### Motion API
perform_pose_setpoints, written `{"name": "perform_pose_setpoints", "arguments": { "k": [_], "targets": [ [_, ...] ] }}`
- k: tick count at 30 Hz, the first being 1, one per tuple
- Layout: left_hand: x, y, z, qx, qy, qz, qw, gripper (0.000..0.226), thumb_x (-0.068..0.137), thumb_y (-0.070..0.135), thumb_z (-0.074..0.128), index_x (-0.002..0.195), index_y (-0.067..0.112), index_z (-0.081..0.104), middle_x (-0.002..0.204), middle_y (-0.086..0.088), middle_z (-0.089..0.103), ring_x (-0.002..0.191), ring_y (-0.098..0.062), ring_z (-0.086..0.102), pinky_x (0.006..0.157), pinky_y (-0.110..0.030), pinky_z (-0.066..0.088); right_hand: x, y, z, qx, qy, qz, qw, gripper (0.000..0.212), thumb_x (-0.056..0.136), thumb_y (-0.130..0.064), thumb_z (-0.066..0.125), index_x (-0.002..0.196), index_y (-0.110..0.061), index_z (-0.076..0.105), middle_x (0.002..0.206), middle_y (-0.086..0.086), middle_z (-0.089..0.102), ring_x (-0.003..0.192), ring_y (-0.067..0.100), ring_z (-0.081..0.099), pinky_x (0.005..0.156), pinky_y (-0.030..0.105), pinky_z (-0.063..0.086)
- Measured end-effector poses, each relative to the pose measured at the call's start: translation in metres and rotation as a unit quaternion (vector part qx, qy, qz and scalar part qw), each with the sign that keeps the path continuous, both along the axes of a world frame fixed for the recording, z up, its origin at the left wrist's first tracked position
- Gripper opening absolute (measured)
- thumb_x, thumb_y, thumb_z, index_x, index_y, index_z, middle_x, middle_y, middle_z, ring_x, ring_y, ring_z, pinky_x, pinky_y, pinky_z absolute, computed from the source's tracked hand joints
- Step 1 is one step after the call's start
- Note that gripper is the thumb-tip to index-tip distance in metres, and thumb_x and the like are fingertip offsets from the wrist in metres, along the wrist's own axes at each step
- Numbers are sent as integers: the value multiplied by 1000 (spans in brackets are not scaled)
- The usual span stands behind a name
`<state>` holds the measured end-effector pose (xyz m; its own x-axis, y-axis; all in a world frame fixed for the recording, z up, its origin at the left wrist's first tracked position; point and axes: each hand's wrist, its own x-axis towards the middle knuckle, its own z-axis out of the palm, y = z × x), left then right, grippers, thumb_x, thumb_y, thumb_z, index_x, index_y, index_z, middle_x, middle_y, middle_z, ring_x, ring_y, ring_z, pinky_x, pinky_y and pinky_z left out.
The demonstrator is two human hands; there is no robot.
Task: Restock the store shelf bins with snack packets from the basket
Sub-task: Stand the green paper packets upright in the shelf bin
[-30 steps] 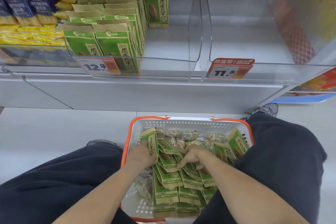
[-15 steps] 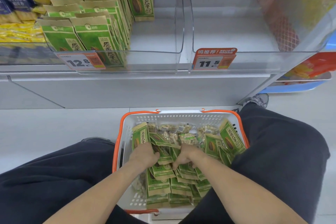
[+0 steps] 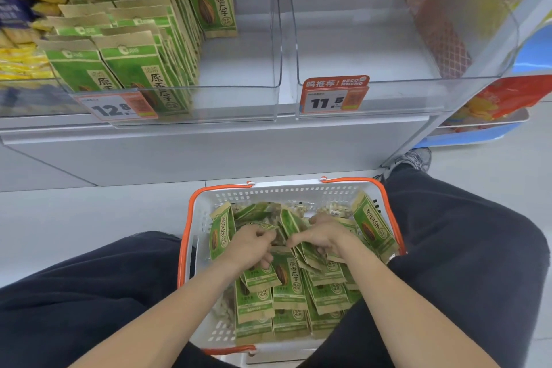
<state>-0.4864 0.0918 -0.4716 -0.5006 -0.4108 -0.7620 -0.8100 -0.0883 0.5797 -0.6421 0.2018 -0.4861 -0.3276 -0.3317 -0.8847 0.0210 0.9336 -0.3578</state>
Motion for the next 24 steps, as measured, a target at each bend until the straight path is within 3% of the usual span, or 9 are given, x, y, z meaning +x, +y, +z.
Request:
{"name": "perform_pose_setpoints", "arguments": {
  "k": [3,7,9,11,13,15,19,22,24],
  "targets": [
    [-11,7,13,34,31,38,998,41,95,51,54,115,16,58,98,-5,72,77,-15,75,93,-43,56,-5,4,17,-32,36,-10,999,110,53,-42,93,145,-18,37,141,6,49,126,26,50,92,35,45],
    [-23,11,38,174,111,106,973,59,87,55,64,131,18,48,119,-6,65,97,-19,73,90,-41,58,-6,5,38,-112,41,-35,992,110,42,-44,93,138,-28,41,123,-3,61,111,19,61,96,38,51],
    [-29,11,50,204,158,128,958,52,83,51,69,126,29,49,119,1,65,107,-21,68,92,-45,56,1,3,51,-166,63,-32,984,105,44,-43,94,134,-31,42,112,-9,64,100,13,65,85,32,56],
    [-33,8,56,158,182,136,961,60,76,50,75,128,28,53,117,2,70,109,-19,68,95,-49,54,10,1,65,-217,114,-15,969,99,52,-41,95,134,-32,41,107,-17,61,96,7,62,73,20,50],
    [-37,0,65,86,184,150,967,58,75,42,80,124,23,57,109,3,74,103,-17,71,95,-48,55,13,-1,74,-261,135,-4,956,104,52,-48,95,138,-36,38,114,-20,59,102,5,60,79,22,49],
    [-39,-15,74,19,176,155,972,44,81,26,79,119,20,59,102,3,76,96,-16,72,91,-45,57,10,-2,85,-314,81,-50,945,110,51,-50,95,141,-39,34,120,-19,58,108,1,58,88,25,50],
    [-40,-53,114,-25,231,49,971,44,81,16,80,120,19,59,107,1,75,100,-17,71,95,-45,54,-2,-8,104,-407,12,-197,892,88,64,-44,84,140,-32,40,123,-6,63,103,9,68,80,24,56],
    [-40,-78,153,7,267,-80,960,61,78,16,77,133,20,52,121,1,70,113,-15,66,97,-38,54,-6,-14,110,-446,23,-187,875,70,69,-37,83,131,-22,54,117,-1,71,102,14,70,87,34,59],
    [-41,-89,170,21,280,-149,948,61,81,13,72,137,18,48,127,0,67,119,-15,63,96,-33,53,-4,-19,112,-469,39,-177,865,57,71,-31,82,122,-17,60,114,-2,73,102,16,70,88,33,58]
  ]
}}
